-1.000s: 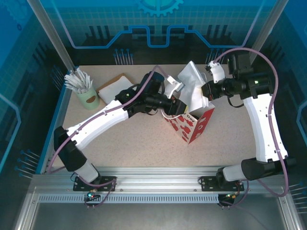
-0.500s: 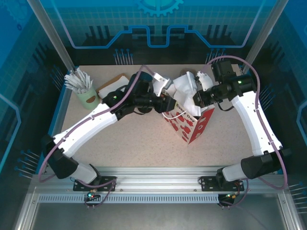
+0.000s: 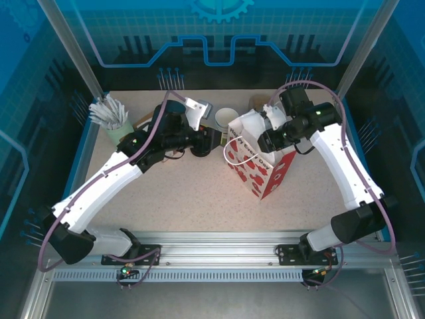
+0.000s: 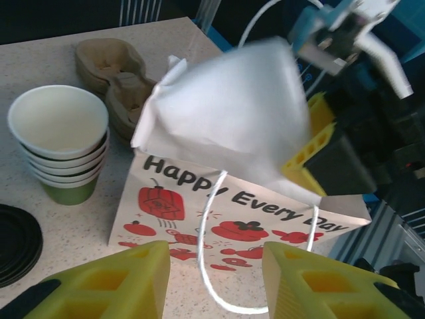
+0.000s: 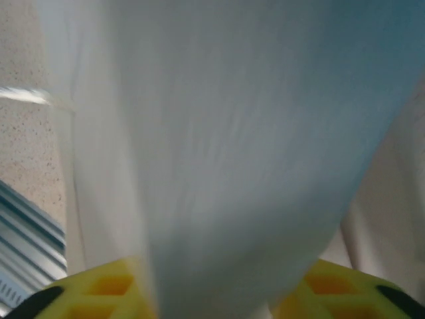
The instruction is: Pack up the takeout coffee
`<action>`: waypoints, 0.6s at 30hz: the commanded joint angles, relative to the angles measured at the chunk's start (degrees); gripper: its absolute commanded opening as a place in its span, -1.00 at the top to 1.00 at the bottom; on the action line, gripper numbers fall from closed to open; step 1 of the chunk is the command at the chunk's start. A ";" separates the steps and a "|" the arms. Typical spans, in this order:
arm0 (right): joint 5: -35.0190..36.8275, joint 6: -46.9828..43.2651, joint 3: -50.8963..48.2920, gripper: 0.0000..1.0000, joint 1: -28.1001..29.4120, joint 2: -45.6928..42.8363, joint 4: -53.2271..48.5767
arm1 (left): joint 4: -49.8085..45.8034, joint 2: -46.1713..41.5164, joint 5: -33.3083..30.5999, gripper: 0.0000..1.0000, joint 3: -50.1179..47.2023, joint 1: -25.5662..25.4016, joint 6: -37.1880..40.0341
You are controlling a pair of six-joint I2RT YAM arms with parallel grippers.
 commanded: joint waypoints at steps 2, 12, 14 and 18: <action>1.42 1.35 2.58 0.00 0.26 -2.82 4.55 | -0.47 -2.83 -1.50 0.13 -1.51 0.98 0.98; 2.81 2.01 5.79 -0.07 0.94 4.66 7.75 | -0.99 -4.02 -1.34 0.11 -2.20 1.95 1.26; 3.61 1.60 4.96 -0.01 1.42 5.07 7.25 | -0.99 -4.20 -1.34 0.11 -2.39 2.09 1.27; 3.52 1.29 0.98 0.09 2.25 3.61 7.15 | -0.90 -4.70 -2.21 0.10 -3.39 2.68 1.03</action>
